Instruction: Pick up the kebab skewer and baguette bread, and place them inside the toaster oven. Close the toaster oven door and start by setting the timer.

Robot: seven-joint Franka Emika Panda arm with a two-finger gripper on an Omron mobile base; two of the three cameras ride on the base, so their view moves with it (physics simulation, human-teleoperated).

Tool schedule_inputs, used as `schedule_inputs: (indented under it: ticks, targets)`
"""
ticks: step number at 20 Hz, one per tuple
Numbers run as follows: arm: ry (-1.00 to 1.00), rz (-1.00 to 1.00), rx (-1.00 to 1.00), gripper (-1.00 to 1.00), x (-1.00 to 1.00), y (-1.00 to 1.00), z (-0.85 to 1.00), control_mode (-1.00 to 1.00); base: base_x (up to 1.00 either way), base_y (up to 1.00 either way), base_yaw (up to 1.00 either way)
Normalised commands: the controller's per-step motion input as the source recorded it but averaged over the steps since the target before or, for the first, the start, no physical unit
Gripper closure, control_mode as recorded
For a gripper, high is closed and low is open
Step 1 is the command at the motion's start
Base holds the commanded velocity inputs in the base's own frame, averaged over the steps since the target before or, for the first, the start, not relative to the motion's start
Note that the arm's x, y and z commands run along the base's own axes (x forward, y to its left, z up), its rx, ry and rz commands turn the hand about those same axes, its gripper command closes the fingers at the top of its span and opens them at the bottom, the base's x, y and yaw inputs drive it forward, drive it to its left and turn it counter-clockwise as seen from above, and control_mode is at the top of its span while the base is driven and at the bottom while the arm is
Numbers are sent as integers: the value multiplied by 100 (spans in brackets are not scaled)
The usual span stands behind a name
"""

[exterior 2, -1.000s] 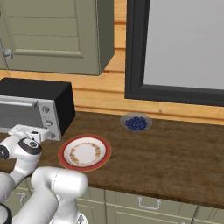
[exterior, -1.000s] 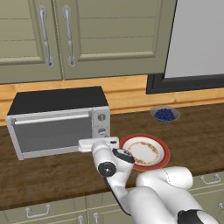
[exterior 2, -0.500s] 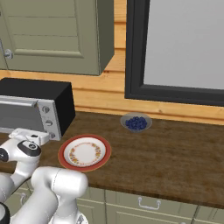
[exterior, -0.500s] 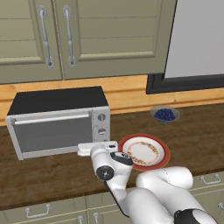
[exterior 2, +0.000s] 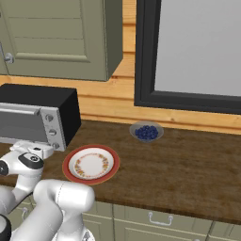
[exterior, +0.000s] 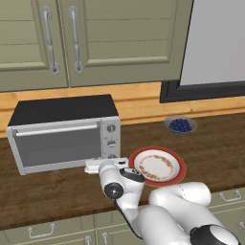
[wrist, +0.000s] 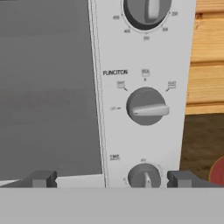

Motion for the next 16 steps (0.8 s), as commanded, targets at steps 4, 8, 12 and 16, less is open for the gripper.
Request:
schedule_inputs:
  ticks: [4, 8, 12, 16]
  targets:
    - [5, 0, 0, -100, 0, -3, -9, -100, 0, 0, 0]
    - [4, 0, 0, -100, 0, -9, -7, -100, 0, 0, 0]
    - [6, 0, 0, -100, 2, -8, -5, -100, 0, 0, 0]
    - [8, 0, 0, -100, 14, -14, -6, -100, 0, 0, 0]
